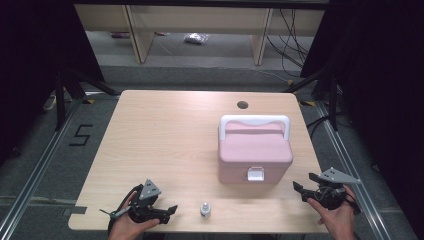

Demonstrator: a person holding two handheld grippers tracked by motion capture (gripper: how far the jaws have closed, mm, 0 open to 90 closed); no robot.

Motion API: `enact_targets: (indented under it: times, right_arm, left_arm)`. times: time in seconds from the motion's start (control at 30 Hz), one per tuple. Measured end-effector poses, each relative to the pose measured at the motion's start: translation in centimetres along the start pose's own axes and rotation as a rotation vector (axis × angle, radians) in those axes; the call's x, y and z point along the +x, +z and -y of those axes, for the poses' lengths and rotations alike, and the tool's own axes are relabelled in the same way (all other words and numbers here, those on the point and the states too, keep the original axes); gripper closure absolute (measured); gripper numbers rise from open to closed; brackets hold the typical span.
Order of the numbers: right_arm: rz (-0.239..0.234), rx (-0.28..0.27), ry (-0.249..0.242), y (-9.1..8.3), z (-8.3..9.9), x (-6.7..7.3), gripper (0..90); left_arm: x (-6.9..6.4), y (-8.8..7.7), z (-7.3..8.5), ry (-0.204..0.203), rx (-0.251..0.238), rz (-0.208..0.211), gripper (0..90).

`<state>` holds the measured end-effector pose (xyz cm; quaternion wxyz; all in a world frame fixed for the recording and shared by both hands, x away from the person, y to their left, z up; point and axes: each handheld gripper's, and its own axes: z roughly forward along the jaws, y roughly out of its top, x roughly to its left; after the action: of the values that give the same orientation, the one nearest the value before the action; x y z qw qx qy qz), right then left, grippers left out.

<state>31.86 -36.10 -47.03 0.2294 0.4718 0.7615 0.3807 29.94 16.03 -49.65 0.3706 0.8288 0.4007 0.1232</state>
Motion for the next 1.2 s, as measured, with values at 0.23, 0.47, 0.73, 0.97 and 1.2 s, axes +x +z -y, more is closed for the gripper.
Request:
enact_targets:
  times: [0.23,0.47,0.73,0.97,1.2]
  right_arm:
    - [0.007,-0.010,0.002,0.2,-0.6,-0.7,39.2]
    - [0.015,-0.022,0.032,0.8,-1.5,-1.2,41.2]
    - [-0.005,-0.004,0.022,2.8,-2.8,-1.8,51.2]
    - [-0.052,-0.034,0.000,3.6,-3.7,-2.3,75.9]
    - [-0.086,-0.067,0.004,3.8,-4.0,-2.5,89.7]
  left_arm:
    - [-0.1,1.4,-2.7,0.018,0.001,0.006,19.3]
    - [0.3,3.0,-5.5,0.021,-0.030,0.008,30.7]
    - [0.0,5.1,-7.8,0.036,-0.041,0.029,47.4]
    - [0.0,6.3,-9.4,0.009,-0.071,0.039,69.6]
    - [-0.2,7.8,-11.1,0.044,-0.092,0.053,83.1]
